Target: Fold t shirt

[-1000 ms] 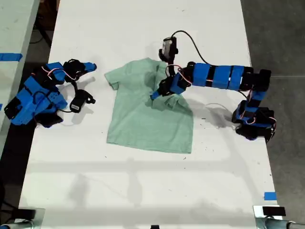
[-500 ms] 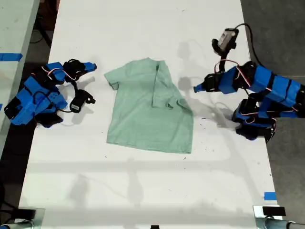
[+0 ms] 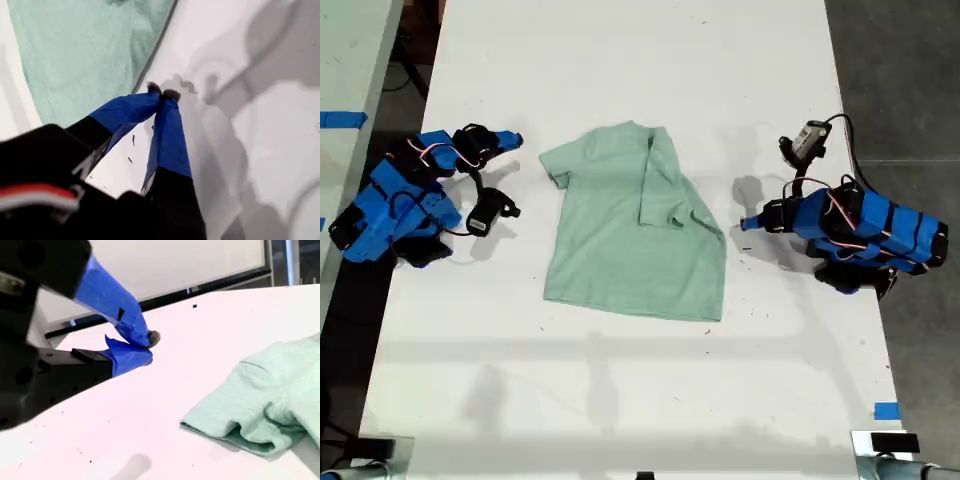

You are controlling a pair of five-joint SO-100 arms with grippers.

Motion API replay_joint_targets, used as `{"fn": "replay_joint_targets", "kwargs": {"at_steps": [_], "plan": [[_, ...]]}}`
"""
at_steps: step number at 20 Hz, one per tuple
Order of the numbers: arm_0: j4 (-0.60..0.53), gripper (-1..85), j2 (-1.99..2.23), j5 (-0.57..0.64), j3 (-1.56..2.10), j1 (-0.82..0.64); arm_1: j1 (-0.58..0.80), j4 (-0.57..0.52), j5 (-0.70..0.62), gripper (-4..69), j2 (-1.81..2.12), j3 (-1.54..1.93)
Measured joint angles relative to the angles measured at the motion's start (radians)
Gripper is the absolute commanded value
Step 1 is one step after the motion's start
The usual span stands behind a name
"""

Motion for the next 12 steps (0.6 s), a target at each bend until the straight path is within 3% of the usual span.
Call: {"fn": "replay_joint_targets", "kwargs": {"at_steps": [6,9,12], "plan": [[-0.002,-0.3,0.000,0.000,0.000,0.000,0.002,0.052,0.089,1.2,0.002,0.000],[-0.029,-0.3,0.000,0.089,-0.006,0.005,-0.003,0.049,-0.049,1.2,0.002,-0.002],[-0.109,-0.3,0.003,0.160,-0.011,0.075,-0.011,-0.028,-0.144,1.2,0.002,-0.005]]}}
